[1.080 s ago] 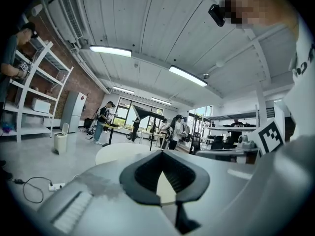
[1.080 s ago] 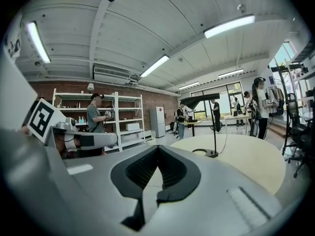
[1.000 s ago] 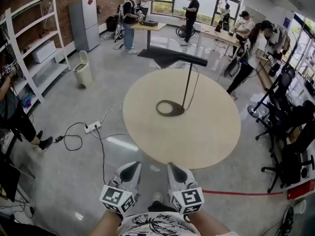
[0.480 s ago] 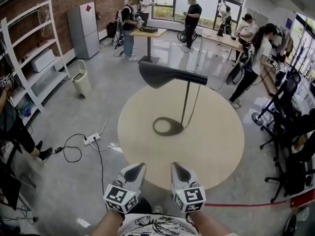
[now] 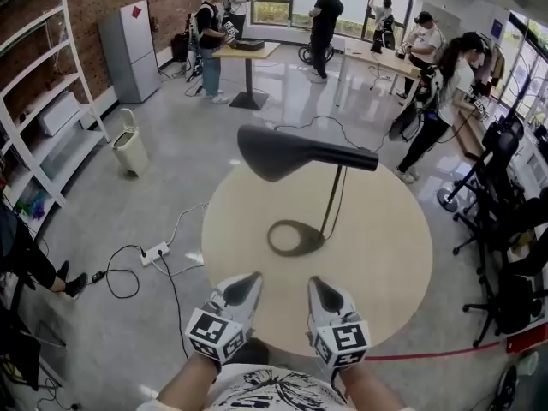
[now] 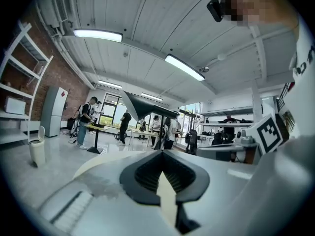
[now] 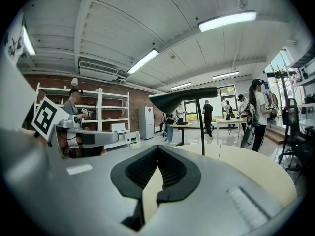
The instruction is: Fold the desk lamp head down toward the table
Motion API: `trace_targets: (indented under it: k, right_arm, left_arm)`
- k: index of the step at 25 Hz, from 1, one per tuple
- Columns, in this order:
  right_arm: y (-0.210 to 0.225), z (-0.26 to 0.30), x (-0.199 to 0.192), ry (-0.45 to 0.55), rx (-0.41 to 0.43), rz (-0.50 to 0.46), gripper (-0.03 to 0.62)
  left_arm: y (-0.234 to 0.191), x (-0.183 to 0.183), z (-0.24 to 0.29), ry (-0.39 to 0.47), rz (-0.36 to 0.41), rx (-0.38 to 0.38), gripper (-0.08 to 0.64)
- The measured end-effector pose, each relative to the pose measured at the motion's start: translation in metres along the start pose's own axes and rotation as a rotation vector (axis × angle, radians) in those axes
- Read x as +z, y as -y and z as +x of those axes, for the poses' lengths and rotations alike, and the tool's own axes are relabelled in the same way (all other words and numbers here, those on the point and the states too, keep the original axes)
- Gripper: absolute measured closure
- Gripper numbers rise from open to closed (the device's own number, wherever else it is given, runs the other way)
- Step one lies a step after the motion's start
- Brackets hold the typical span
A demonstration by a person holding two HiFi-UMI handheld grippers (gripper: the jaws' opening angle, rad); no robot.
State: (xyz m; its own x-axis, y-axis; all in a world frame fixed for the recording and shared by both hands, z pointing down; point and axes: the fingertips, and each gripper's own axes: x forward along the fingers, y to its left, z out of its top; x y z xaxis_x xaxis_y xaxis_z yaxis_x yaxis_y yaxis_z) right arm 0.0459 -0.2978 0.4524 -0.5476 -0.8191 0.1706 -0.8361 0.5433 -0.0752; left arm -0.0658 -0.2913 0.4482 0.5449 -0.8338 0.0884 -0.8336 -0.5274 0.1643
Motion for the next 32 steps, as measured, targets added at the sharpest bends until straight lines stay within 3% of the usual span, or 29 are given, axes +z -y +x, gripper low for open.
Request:
trace_targets:
  k: [9,20,24,27,32]
  right_arm:
    - [0.035,0.070,0.038,0.022,-0.066,-0.008,0.584]
    - [0.054,0.106,0.076,0.034,-0.072,-0.038,0.584]
    - [0.058,0.111,0.074,0.028,-0.075,-0.029,0.584]
    - [0.056,0.114,0.070,0.021,-0.069,-0.019,0.584]
    - [0.056,0.120,0.068,0.013,-0.093,-0.025,0.584]
  left_arm:
    - [-0.066,0.059,0.059,0.073,0.026,-0.030,0.555]
    - [-0.104,0.188,0.093,0.270,0.171,-0.022,0.555]
    - [-0.114,0.223,0.101,0.342,0.181,-0.014,0.555]
    - [-0.125,0.233,0.111,0.333,0.192,0.005,0.555]
    - [-0.130,0.226,0.130,0.224,0.258,0.008,0.555]
